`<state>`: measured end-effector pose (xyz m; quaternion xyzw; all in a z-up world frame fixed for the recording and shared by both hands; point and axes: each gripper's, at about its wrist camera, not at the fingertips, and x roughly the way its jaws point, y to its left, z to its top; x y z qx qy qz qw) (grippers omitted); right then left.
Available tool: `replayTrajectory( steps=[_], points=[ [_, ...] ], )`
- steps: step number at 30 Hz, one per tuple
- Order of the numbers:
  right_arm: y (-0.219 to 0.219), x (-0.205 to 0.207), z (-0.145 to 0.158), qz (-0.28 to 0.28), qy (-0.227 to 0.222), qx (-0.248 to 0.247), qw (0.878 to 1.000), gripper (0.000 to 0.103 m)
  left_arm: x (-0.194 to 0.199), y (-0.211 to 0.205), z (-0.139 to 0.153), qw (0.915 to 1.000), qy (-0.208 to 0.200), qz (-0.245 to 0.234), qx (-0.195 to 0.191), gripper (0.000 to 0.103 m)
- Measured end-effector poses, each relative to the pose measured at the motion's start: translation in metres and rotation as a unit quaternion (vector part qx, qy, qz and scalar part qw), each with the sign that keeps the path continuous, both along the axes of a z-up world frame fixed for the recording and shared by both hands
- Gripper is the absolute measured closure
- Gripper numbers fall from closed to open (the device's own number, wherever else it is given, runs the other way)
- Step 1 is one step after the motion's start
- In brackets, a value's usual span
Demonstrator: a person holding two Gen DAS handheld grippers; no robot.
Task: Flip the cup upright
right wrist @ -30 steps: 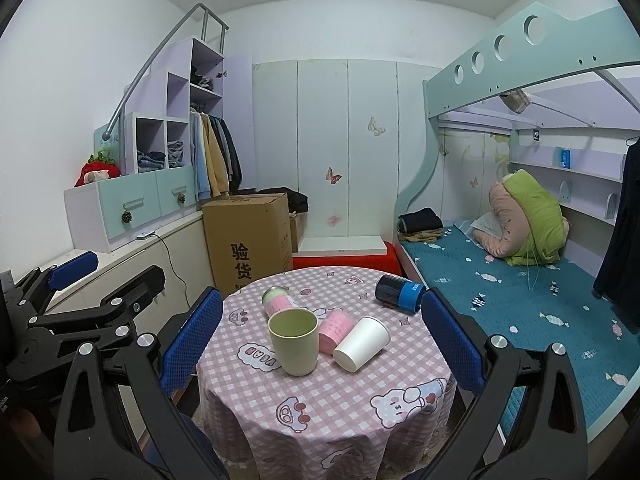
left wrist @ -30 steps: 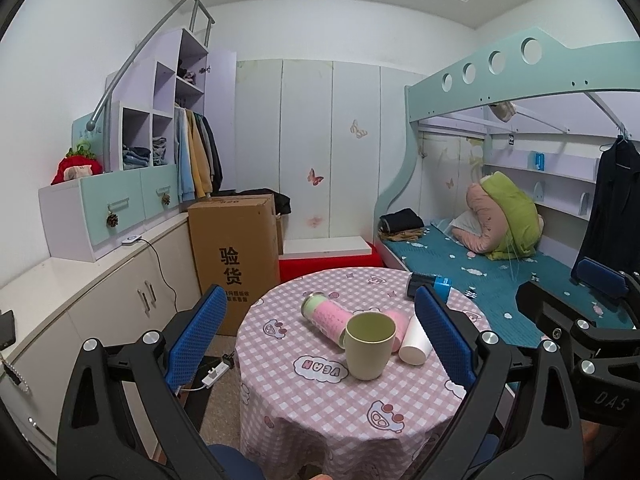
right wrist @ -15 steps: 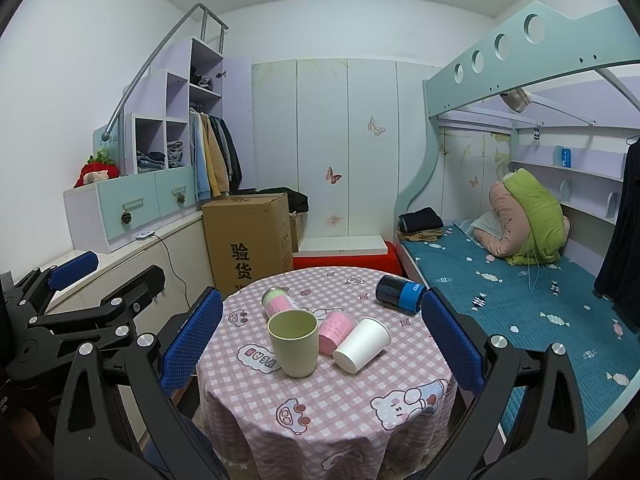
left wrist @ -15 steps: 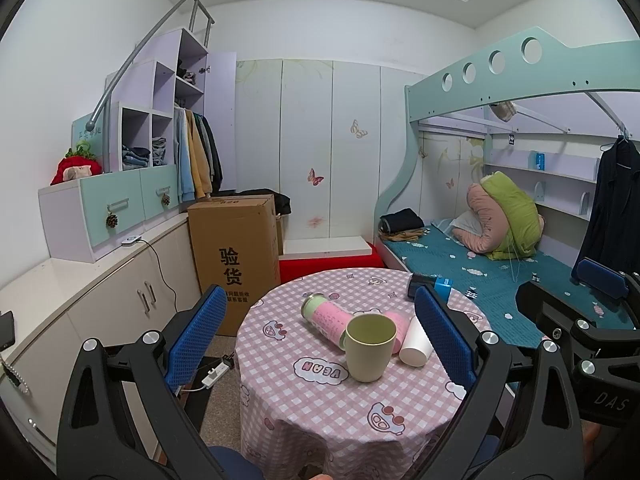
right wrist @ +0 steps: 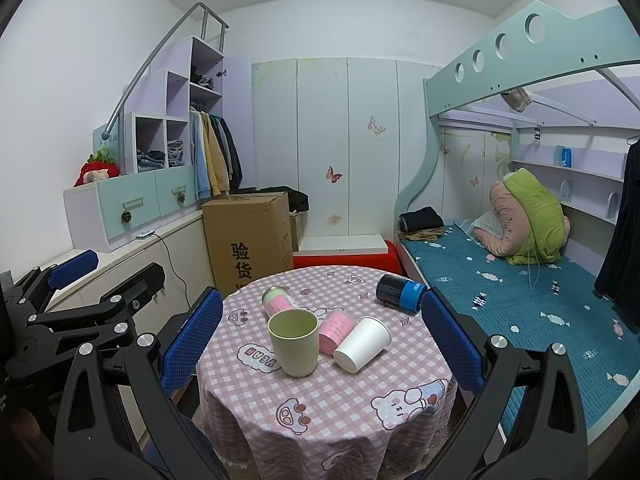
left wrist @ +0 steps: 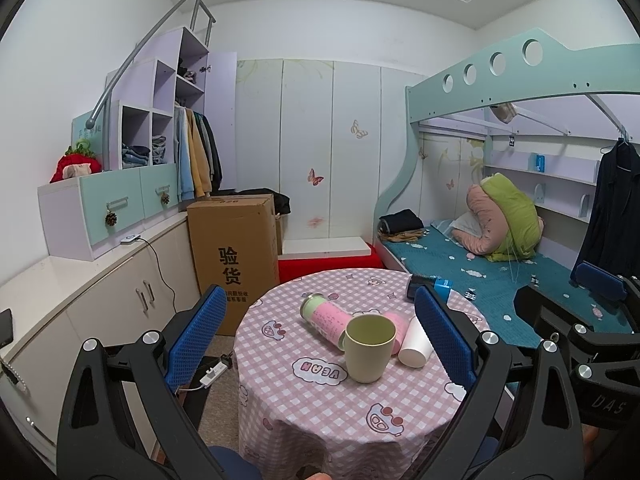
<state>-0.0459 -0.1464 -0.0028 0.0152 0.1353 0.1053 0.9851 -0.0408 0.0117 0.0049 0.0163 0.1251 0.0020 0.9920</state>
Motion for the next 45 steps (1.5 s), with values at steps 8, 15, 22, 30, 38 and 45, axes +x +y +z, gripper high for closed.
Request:
replayTrajectory(
  steps=[8,15,22,30,38,45],
  points=[
    [0.001,0.003,0.001,0.000,0.003,0.002,1.000,0.007,0.003,-0.001,0.001,1.0000,0.003,0.000,0.001,0.008],
    [0.000,0.004,-0.001,0.000,0.004,0.002,1.000,0.007,0.004,-0.001,0.001,1.0000,0.003,0.001,0.001,0.008],
    [0.002,0.009,-0.005,0.000,0.009,0.001,1.000,0.007,0.005,0.003,0.000,1.0000,0.001,0.003,0.001,0.008],
    [0.003,0.011,-0.008,-0.001,0.011,0.002,1.000,0.007,0.006,0.005,-0.003,1.0000,-0.001,0.004,0.002,0.008],
    [0.003,0.012,-0.008,-0.001,0.011,0.002,1.000,0.007,0.007,0.005,-0.003,1.0000,0.000,0.005,0.004,0.007],
    [0.004,0.014,-0.011,-0.001,0.014,0.003,1.000,0.007,0.006,0.005,-0.003,1.0000,-0.001,0.005,0.003,0.007]
  ],
)
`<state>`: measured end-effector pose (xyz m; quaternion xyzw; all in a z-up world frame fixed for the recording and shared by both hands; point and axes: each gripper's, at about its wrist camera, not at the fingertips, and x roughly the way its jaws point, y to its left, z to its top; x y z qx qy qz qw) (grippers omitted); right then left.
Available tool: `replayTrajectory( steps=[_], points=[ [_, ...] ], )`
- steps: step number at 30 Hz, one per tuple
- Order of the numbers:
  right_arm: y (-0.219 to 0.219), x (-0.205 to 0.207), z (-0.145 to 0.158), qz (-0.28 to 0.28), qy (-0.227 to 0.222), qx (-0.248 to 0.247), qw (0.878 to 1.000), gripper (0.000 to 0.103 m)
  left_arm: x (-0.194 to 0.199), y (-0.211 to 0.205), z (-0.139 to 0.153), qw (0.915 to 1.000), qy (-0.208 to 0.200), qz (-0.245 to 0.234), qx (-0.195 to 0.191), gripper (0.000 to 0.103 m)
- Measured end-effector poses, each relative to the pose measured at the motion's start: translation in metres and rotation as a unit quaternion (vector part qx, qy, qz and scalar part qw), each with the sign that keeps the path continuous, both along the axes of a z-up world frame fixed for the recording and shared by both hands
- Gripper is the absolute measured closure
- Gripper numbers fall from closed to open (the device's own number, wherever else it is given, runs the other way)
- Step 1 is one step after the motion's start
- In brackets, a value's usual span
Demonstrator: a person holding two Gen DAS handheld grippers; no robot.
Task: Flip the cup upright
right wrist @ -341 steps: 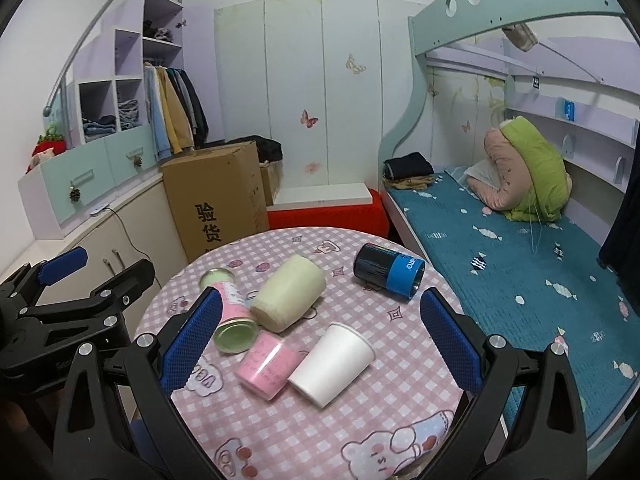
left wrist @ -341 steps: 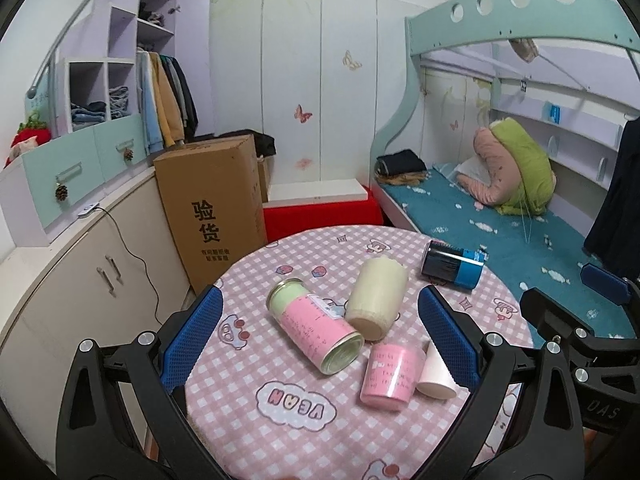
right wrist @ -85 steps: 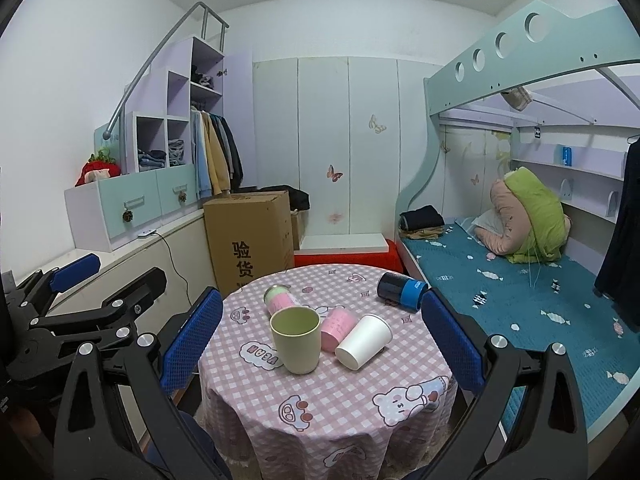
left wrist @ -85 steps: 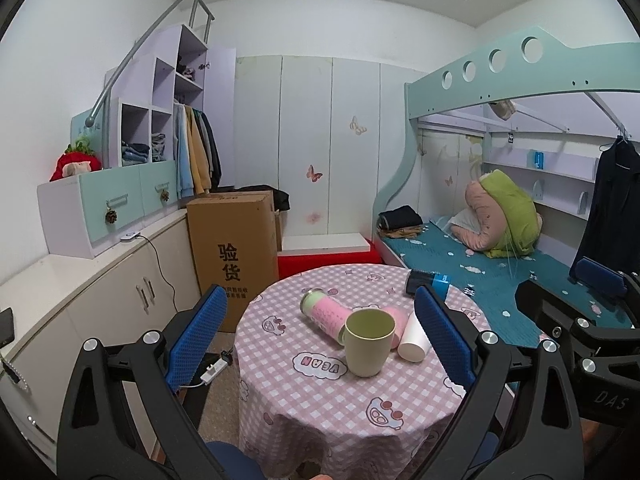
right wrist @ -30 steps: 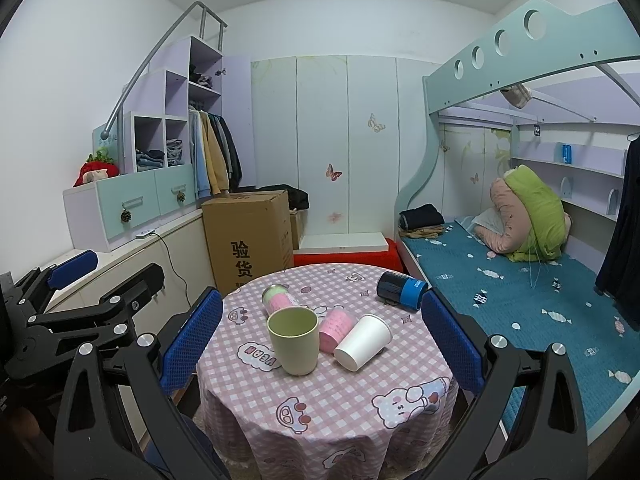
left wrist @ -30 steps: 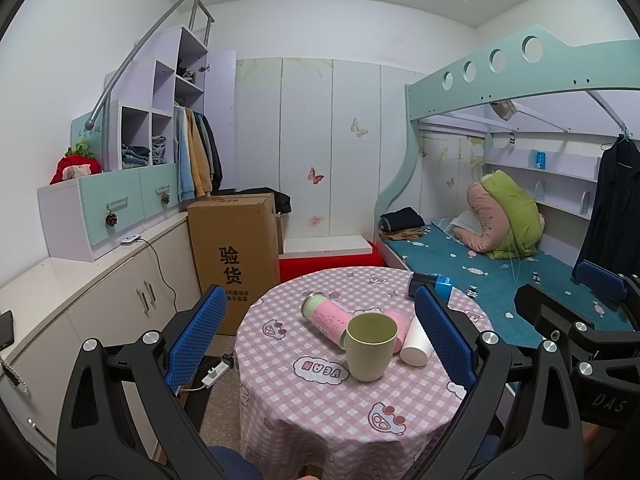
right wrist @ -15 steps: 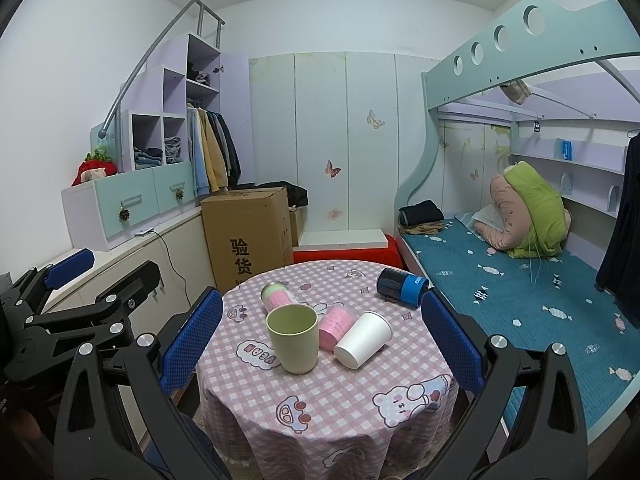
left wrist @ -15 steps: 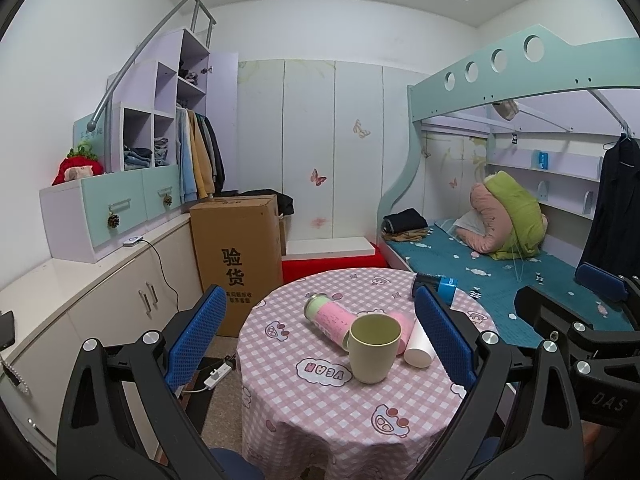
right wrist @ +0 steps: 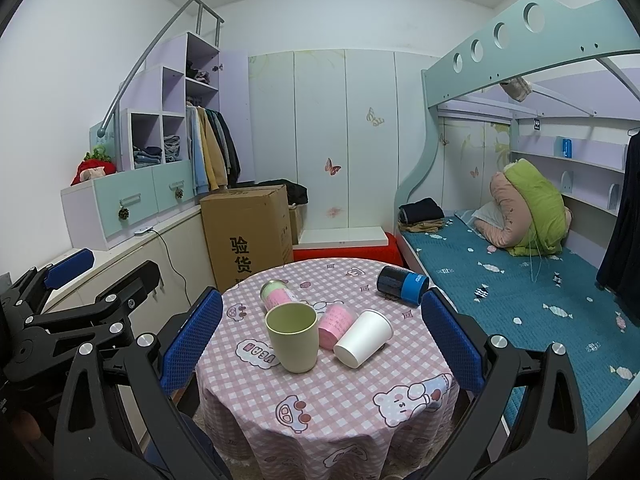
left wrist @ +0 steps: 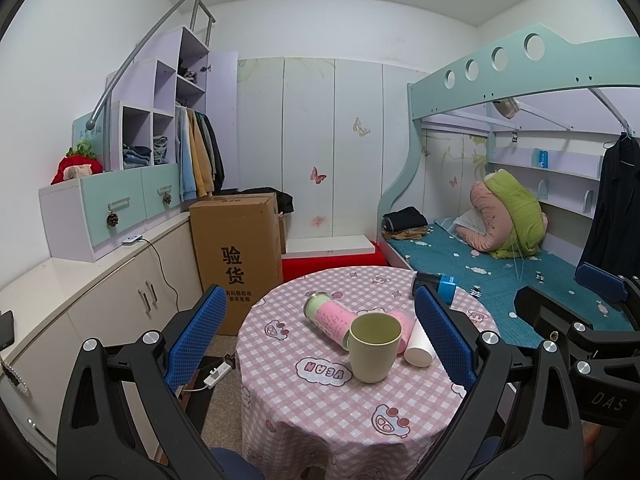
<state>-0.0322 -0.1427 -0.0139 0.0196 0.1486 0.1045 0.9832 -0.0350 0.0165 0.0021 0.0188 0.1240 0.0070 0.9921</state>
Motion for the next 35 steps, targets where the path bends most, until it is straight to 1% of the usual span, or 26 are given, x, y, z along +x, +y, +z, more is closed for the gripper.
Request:
replayTrajectory(
  steps=[26,35],
  points=[
    [-0.001,0.003,-0.002,0.001,0.002,0.001,1.000,0.007,0.002,0.001,-0.001,1.0000,0.002,-0.001,-0.001,0.007],
    [0.001,0.008,-0.005,0.002,0.007,0.001,1.000,0.007,0.012,0.003,-0.010,0.9999,0.014,-0.003,-0.002,0.007]
  ],
)
